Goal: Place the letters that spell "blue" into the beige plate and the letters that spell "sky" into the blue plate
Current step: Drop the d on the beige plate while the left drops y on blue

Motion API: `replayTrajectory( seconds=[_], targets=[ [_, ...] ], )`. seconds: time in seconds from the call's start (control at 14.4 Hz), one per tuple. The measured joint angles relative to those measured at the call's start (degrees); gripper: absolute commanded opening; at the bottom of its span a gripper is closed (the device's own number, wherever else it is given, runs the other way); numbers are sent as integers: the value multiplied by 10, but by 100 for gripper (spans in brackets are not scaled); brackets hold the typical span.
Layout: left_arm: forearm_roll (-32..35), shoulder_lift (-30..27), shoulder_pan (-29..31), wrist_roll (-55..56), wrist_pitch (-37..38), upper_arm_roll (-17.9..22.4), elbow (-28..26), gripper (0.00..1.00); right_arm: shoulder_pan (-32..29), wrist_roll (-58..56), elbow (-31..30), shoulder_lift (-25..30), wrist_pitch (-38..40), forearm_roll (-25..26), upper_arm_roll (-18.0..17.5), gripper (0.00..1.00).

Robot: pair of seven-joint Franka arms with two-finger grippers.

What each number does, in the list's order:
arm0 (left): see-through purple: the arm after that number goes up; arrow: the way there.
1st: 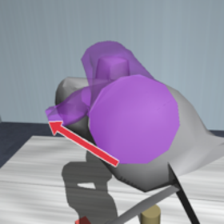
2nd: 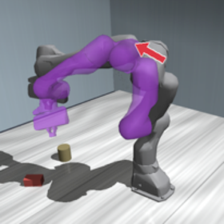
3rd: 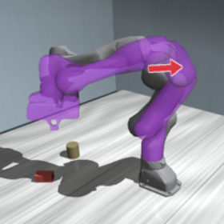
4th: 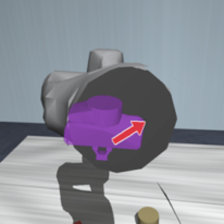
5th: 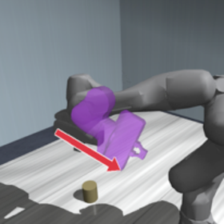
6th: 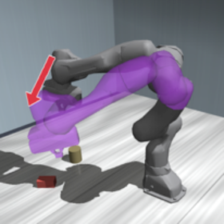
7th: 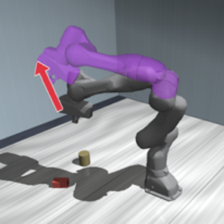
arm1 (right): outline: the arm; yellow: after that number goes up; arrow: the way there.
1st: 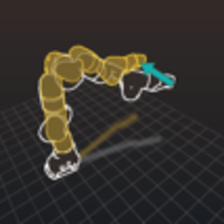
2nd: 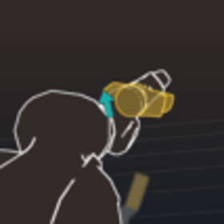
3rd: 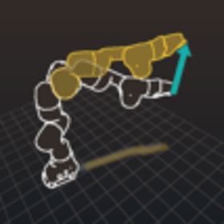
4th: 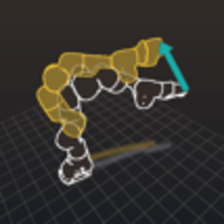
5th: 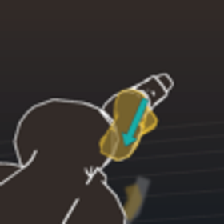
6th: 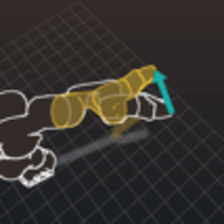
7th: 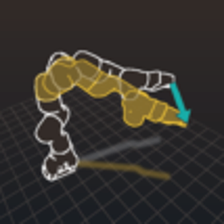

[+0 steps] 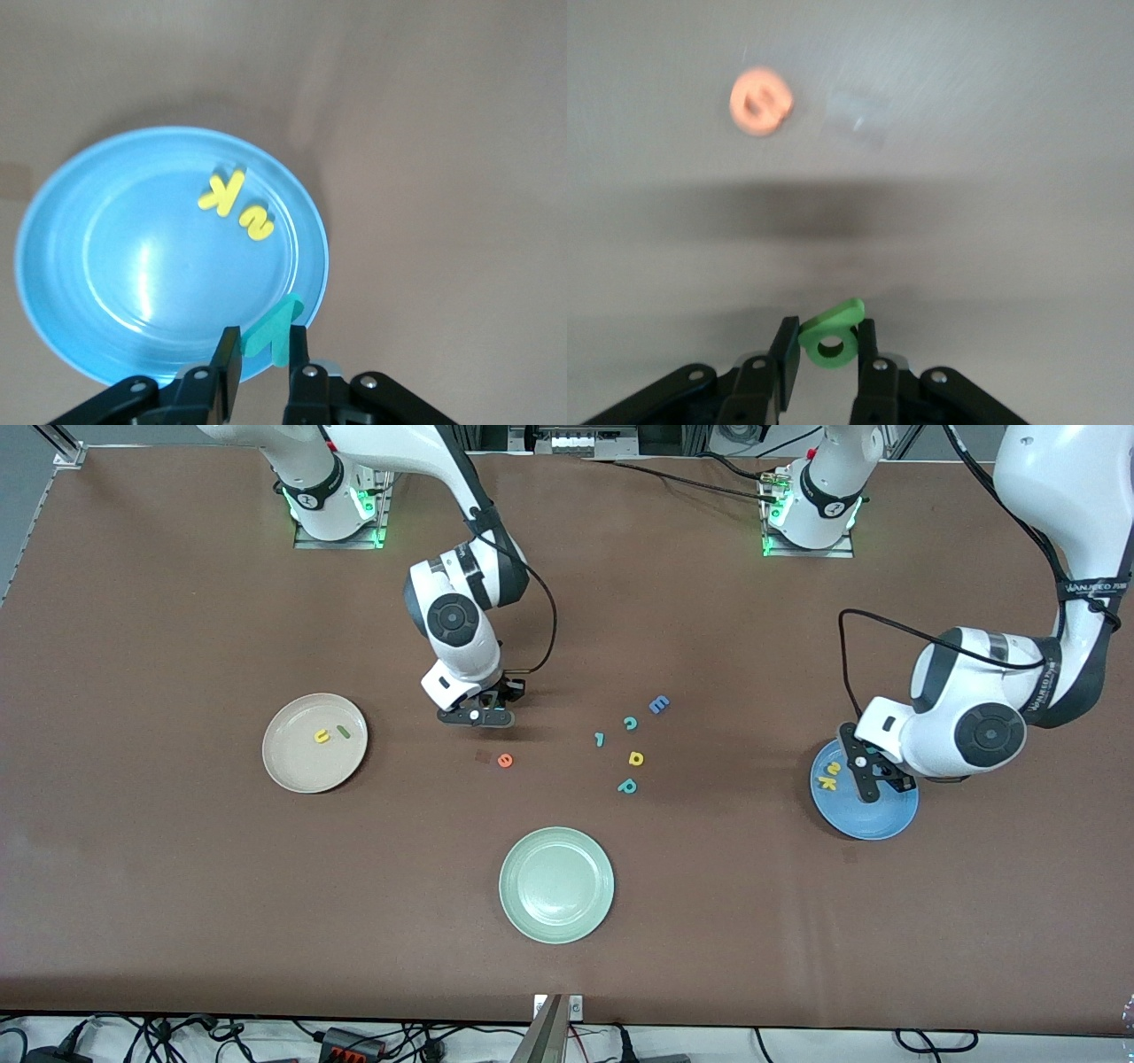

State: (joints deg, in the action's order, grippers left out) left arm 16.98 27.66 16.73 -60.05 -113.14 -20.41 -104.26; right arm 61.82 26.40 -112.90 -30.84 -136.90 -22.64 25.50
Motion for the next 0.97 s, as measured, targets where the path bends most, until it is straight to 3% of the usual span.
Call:
replayTrajectory(
  seconds=[0.07,0.14,0.42,0.49,0.97],
  targets=[
    [0,9,5,1,-4,0,0,69,0,-6,1,8,18,0,22,19],
    [0,17,9,1,-7,0,0,100,0,-22,1,15,42,0,49,19],
    [0,23,15,2,-11,-3,4,100,-10,-162,-1,21,156,0,181,19],
    [-2,22,15,4,-10,-5,7,100,-19,-194,-3,21,170,0,199,20],
    [-48,-30,13,185,118,-25,51,100,-125,-362,-17,-11,170,0,209,22]
  ],
)
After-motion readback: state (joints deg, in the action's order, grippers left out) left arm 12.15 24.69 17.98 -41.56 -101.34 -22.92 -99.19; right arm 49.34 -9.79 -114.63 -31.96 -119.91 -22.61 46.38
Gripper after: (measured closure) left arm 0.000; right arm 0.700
